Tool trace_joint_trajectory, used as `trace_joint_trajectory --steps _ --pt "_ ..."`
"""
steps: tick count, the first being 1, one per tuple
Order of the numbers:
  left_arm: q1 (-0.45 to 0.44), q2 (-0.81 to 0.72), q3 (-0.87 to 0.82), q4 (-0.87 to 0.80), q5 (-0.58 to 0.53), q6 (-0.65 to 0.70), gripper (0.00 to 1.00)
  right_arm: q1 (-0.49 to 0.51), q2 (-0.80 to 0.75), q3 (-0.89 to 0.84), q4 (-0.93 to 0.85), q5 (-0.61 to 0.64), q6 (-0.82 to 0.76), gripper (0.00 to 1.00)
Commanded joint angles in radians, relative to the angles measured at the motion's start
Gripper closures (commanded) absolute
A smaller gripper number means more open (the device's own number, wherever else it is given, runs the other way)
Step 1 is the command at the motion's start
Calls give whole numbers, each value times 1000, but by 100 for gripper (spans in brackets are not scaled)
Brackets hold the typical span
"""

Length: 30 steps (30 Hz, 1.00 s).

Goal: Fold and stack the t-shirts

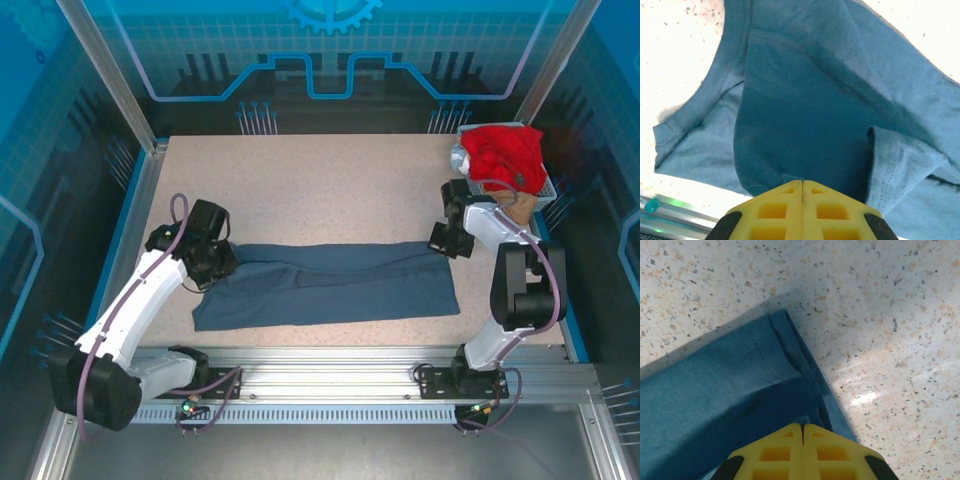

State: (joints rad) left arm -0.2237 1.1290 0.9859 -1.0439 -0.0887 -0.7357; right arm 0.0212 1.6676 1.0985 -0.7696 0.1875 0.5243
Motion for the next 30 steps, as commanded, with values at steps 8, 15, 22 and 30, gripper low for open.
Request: trace_joint_trajectory --steps 8,15,22,30 --pt "-35 -77 -35 -94 22 -46 100 -10 -59 -23 -21 39 7 100" --pt "-81 -94 -120 -76 50 -92 100 -10 -63 -41 -28 51 13 100" --pt "-127 -97 -184 -61 44 -125 100 -10 -66 -59 -38 78 24 100" --pt "-144 -108 -212 -61 48 -137 100 -10 -63 -55 -41 84 27 100"
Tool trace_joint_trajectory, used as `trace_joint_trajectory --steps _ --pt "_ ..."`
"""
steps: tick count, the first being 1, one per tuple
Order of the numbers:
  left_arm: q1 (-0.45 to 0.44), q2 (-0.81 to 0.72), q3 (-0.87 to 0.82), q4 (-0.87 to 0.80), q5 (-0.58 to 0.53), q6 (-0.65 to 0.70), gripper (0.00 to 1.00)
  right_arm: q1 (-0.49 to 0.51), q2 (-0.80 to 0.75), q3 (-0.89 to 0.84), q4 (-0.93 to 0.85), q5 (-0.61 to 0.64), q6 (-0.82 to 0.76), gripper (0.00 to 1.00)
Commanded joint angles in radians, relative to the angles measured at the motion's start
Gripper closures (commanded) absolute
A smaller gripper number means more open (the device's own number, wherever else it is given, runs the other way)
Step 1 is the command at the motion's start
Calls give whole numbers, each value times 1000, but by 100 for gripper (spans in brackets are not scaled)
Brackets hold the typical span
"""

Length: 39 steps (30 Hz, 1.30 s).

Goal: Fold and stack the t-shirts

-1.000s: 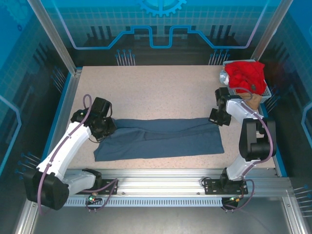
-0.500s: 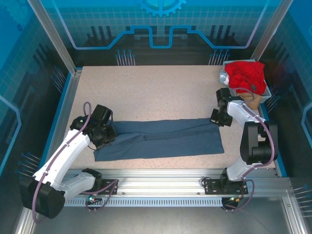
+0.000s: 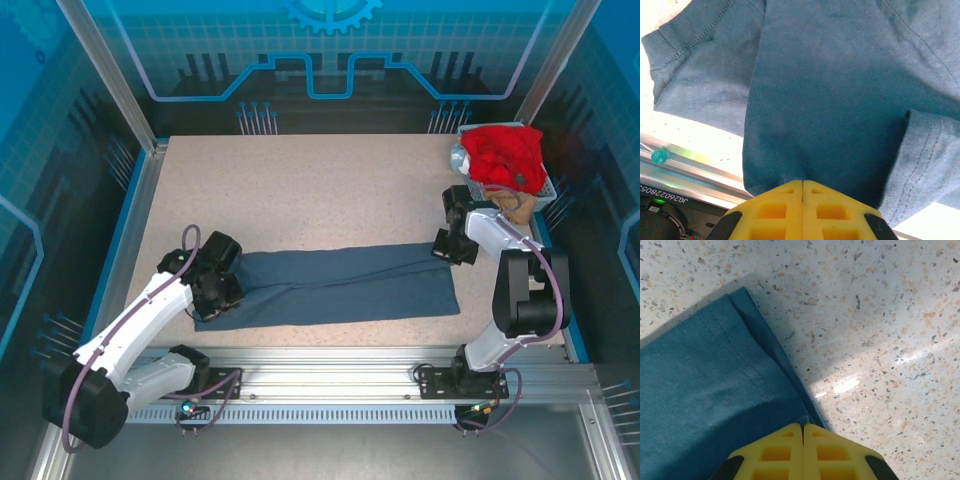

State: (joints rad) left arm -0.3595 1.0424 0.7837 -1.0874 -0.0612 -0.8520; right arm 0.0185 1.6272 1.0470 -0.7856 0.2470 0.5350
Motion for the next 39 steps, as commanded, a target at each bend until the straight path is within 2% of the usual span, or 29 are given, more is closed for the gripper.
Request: trace_joint_trajectory --steps 1,10,14,16,17,21,29,31,34,35,37,39 --pt "-10 -21 -11 -16 22 -21 100 -8 -22 -2 -25 25 16 100" --pt "-16 -18 -30 -19 3 -19 100 -6 -46 -12 -43 2 36 99" --pt "-16 -16 -29 -34 -43 1 100 -8 -105 -32 -62 -8 62 70" --pt "-16 -13 -32 -34 -57 5 100 -12 -126 -33 -69 -17 72 61" --pt "-16 -10 -35 -23 -51 7 100 -12 -133 -32 -72 -20 78 59" --pt "-16 9 -38 -17 -56 -6 100 -15 -130 -13 -72 -40 87 59" --pt "-18 20 -38 -10 -51 -14 99 -14 -61 0 -52 -94 98 75" --pt "-19 15 -39 -20 -50 -24 89 -11 -59 -5 -43 -103 100 78" --pt "-19 -4 -1 -42 -62 -37 64 0 -66 -1 -41 -98 97 79" --pt "-19 -8 27 -50 -78 -37 58 7 -70 2 -39 -95 93 79" --pt "-14 5 95 -56 -112 -25 53 28 -75 6 -30 -99 82 78" --pt "32 48 156 -34 -101 6 52 52 -74 10 -11 -122 73 78"
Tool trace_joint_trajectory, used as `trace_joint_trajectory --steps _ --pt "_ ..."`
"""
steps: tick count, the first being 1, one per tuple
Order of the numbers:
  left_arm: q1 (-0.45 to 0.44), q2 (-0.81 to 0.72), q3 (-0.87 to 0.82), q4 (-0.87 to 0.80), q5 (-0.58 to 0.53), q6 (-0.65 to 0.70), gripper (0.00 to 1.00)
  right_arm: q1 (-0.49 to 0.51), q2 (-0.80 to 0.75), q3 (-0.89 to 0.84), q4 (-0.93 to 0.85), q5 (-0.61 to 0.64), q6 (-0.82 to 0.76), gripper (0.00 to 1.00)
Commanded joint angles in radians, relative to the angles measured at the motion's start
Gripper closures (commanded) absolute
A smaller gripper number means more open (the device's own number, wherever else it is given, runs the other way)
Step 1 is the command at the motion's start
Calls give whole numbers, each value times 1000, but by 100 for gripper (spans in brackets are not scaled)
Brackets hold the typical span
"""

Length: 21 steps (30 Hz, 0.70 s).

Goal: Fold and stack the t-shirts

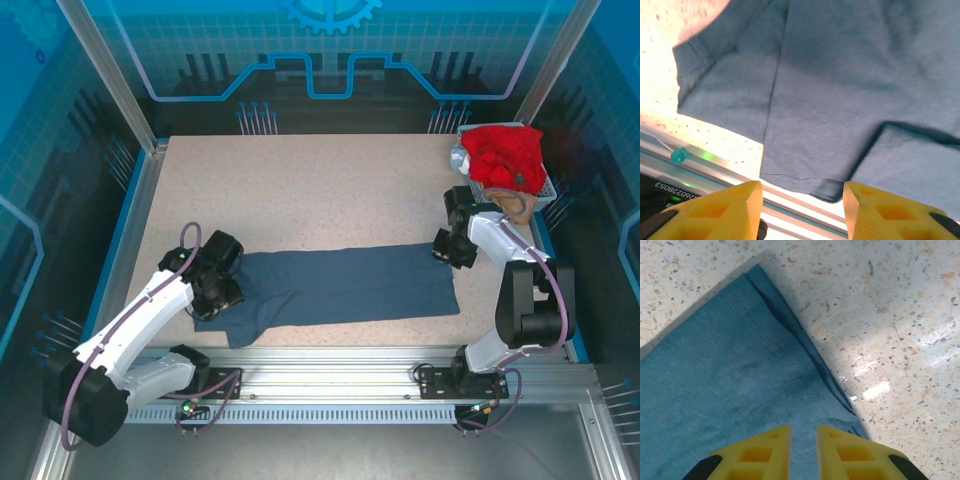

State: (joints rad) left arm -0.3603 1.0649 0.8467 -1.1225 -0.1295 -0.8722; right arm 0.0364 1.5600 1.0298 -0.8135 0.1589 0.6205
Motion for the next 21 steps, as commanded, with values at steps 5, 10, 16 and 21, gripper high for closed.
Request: trace_joint_trajectory --steps 5,10,16,21 --pt "266 186 138 213 94 85 50 111 59 48 74 -143 -6 77" --pt "399 419 178 352 168 123 50 144 199 111 43 -187 54 77" --pt "467 620 274 426 179 160 56 95 398 252 -68 -187 99 78" --pt "480 795 404 466 225 182 67 27 519 388 -129 -202 118 78"
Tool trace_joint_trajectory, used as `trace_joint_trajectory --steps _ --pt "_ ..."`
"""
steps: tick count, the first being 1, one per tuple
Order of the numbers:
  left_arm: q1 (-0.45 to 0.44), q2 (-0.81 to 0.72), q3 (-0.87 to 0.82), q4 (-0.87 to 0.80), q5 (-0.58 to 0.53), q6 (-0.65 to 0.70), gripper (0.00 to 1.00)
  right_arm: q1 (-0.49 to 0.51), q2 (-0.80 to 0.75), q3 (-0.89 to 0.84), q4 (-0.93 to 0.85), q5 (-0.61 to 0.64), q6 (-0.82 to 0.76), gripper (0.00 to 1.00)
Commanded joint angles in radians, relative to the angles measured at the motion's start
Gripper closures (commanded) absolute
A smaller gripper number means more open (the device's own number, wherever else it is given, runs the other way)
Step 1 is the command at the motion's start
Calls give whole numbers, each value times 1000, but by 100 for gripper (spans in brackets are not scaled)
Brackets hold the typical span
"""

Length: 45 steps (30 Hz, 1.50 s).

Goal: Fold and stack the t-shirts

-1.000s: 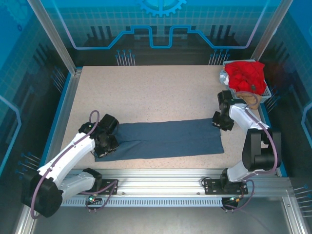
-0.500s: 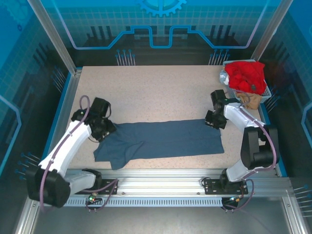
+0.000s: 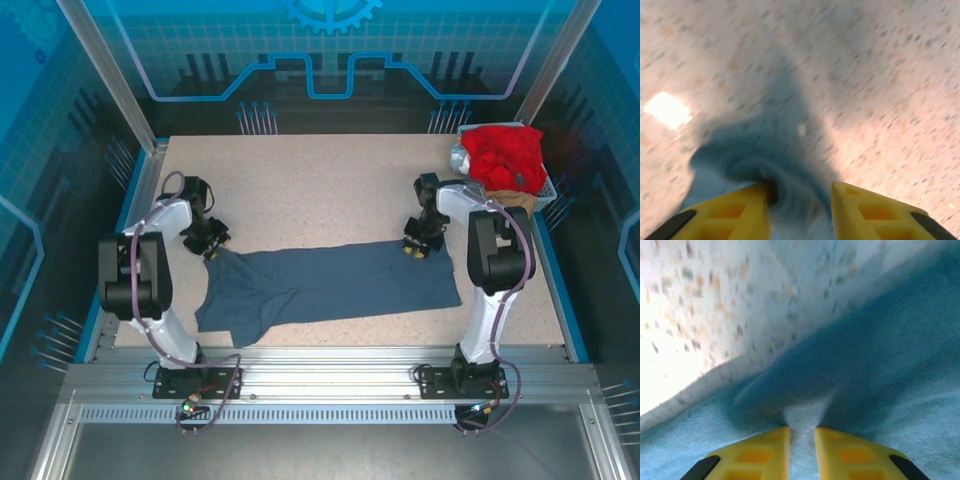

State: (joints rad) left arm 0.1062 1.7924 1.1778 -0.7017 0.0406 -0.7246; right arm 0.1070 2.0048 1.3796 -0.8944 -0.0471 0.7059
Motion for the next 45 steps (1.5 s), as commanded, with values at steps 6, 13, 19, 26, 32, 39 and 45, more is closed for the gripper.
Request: trace_joint_trajectory --steps 6,13,19,26,32,39,45 --pt "15 205 306 58 83 72 70 -110 209 242 -110 -18 46 79" --pt "16 109 269 52 99 129 61 -90 143 307 -62 -9 -35 73" --pt "15 59 150 129 161 94 65 -49 62 244 -27 -8 -67 71" --pt "-15 -15 13 137 175 77 80 -19 1 149 15 -27 -66 72" --pt "-68 -61 -69 126 142 71 73 -10 -4 115 30 -38 -63 72" --pt "-75 -35 -61 94 76 122 66 -1 -8 122 40 -70 -69 69" --pt "-83 -30 -84 106 71 134 66 6 -5 115 53 -104 -62 68"
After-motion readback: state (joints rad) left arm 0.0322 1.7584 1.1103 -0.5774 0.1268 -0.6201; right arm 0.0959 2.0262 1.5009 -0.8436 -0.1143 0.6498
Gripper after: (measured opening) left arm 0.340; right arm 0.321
